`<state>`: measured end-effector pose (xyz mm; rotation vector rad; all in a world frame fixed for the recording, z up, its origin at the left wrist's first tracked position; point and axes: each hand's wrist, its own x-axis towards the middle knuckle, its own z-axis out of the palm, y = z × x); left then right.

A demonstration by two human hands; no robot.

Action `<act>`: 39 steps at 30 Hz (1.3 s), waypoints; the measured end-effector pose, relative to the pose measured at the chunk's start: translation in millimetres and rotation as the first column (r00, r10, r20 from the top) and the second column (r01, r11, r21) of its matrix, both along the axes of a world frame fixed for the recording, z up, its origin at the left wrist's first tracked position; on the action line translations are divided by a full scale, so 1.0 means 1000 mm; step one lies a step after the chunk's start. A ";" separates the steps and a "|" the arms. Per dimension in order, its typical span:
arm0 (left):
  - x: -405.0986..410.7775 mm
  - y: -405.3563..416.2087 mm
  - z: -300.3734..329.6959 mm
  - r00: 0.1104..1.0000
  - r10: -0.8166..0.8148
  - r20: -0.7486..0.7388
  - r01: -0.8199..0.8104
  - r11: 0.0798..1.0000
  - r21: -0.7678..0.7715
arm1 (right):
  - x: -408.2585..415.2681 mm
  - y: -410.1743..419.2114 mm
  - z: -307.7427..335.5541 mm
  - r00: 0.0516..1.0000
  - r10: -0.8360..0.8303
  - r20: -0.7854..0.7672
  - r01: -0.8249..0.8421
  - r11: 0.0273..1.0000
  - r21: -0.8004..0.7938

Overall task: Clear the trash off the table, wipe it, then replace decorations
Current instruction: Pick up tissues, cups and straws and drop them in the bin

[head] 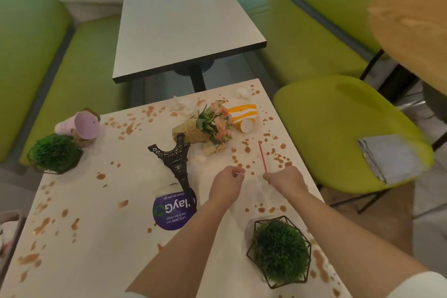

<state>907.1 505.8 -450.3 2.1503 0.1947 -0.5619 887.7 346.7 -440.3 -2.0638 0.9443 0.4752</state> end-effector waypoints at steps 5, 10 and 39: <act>0.015 -0.007 0.012 1.000 0.017 0.018 -0.013 0.984 -0.175 | 0.003 0.011 0.011 0.988 0.040 0.151 -0.079 0.961 0.266; 0.027 -0.013 0.028 0.990 0.123 0.072 -0.098 0.955 -0.278 | 0.010 0.017 0.031 0.978 0.069 0.197 -0.137 0.923 0.359; 0.070 -0.025 0.033 0.930 0.367 -0.016 -0.355 0.887 -0.297 | 0.161 -0.019 -0.017 0.704 0.662 0.257 -0.510 0.724 -0.465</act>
